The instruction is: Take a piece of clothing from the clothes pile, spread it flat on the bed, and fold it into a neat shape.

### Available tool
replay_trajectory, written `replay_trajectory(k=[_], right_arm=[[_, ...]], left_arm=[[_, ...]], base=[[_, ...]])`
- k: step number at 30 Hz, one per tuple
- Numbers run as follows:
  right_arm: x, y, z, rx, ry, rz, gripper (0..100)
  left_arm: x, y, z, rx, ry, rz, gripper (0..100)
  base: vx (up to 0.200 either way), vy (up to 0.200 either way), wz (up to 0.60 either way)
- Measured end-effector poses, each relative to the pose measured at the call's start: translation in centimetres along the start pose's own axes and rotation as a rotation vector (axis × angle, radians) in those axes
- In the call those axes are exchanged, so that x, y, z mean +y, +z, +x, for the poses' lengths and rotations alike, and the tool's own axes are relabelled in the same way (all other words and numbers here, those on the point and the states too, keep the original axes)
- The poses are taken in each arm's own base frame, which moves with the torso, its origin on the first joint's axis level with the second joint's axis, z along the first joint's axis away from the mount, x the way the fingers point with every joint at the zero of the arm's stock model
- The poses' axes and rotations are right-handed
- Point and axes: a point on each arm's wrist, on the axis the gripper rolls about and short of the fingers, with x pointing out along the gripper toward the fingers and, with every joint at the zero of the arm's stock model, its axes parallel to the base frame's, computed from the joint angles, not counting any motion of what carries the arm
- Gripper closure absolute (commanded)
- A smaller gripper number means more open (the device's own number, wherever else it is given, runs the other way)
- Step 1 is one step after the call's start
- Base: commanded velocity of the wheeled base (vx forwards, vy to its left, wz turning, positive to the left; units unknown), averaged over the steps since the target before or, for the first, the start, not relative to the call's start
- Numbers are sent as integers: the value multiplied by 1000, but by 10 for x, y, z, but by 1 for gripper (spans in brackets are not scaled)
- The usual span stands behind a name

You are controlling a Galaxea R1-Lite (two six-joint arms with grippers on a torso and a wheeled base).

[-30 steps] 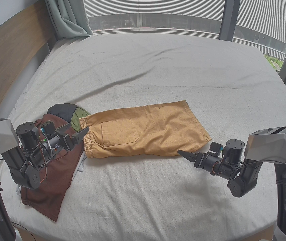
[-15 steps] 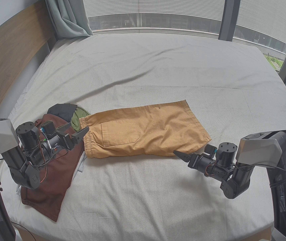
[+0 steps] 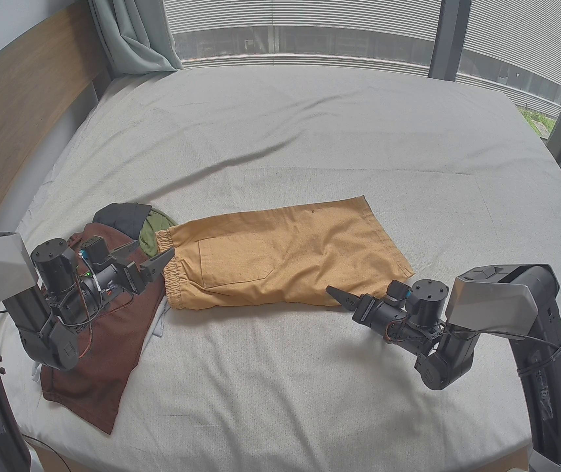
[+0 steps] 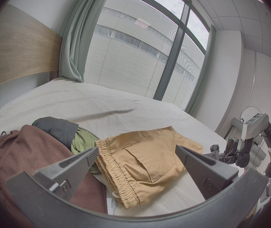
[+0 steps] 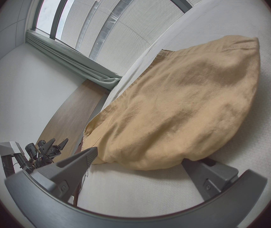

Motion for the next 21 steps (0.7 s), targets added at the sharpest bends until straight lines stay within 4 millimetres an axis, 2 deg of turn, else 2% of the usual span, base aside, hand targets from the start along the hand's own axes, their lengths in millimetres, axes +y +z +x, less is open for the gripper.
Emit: replay_trajectory(k=[21], right_arm=[[5,6,23,-100,18,102,0]], left_arm=[[0,0,0,-1,-1,-1,0]], base=[[0,0,0]])
